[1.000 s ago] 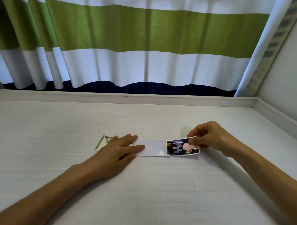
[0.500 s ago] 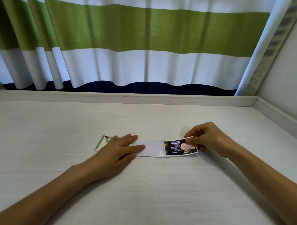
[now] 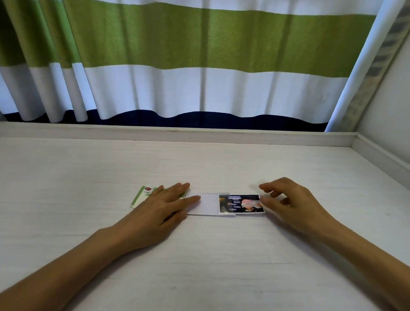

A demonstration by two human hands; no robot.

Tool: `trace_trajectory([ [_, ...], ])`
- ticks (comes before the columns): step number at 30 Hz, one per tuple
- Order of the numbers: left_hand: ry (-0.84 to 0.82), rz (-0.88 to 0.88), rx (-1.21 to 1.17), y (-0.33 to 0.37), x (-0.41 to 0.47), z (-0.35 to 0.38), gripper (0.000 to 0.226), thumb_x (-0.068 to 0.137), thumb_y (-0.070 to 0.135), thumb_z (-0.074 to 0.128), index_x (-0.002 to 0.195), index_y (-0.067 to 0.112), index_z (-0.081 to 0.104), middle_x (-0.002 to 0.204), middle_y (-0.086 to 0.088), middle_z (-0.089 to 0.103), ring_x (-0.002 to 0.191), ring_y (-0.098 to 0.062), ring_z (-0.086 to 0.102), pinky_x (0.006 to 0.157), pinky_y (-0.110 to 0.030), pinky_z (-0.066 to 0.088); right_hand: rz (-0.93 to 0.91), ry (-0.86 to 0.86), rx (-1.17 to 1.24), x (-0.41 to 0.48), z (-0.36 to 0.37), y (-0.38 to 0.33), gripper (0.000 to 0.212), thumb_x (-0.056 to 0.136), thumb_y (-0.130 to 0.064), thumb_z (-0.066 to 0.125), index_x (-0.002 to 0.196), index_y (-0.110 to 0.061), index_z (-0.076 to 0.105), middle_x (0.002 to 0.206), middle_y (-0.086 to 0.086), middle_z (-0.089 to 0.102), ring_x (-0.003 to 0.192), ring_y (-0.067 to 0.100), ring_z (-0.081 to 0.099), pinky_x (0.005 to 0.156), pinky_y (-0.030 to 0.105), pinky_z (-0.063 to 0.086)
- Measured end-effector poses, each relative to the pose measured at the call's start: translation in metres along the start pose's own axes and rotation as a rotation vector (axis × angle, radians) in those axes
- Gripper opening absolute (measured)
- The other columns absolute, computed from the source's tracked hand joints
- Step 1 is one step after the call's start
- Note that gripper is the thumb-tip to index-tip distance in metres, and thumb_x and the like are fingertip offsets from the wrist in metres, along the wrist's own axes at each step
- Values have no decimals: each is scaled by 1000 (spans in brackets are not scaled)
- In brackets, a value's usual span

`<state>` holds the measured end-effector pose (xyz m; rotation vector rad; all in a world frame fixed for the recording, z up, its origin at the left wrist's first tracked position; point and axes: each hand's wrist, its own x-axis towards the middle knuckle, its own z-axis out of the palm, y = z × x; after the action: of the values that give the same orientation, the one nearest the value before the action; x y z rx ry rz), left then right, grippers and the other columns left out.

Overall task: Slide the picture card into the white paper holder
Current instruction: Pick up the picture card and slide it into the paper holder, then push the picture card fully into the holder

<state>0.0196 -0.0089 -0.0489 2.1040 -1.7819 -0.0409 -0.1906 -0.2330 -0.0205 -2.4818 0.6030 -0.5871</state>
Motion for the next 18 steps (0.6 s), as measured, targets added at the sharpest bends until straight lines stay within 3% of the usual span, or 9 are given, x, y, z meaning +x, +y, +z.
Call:
trace_trajectory([
  [3,37,12,-17,3,-3,-3,50,87,48,21,136,40,30,149,2,21,138,-11,12,110,-33,7,-168,-5,-155,-21,0,9,33,86,-34,53,114,-16,59,107,4,57,94,21,48,75,20,39],
  [7,142,-12,6,5,-8,-11,47,88,43,29,128,29,48,144,-6,39,131,-18,35,101,-32,30,-277,-36,-244,-38,3,13,41,86,-43,36,113,-19,54,111,2,54,101,22,39,83,34,39],
  [11,226,-28,47,11,-11,-15,43,87,41,36,115,22,62,124,-6,61,115,-21,55,90,-34,46,-281,-40,-266,-40,9,11,58,87,-59,21,111,-18,55,113,1,53,105,19,33,87,35,38],
  [14,248,-43,46,13,-11,-16,40,85,41,38,106,23,67,116,-6,66,107,-21,60,81,-40,53,-270,-42,-249,-40,10,7,64,87,-61,15,110,-18,55,114,2,53,106,18,32,89,36,38],
  [18,252,-15,44,17,-10,-16,38,85,40,40,99,22,70,107,-3,71,96,-20,64,71,-37,55,-255,-71,-254,-40,12,3,64,85,-63,15,112,-20,54,117,2,52,108,21,33,90,40,41],
])
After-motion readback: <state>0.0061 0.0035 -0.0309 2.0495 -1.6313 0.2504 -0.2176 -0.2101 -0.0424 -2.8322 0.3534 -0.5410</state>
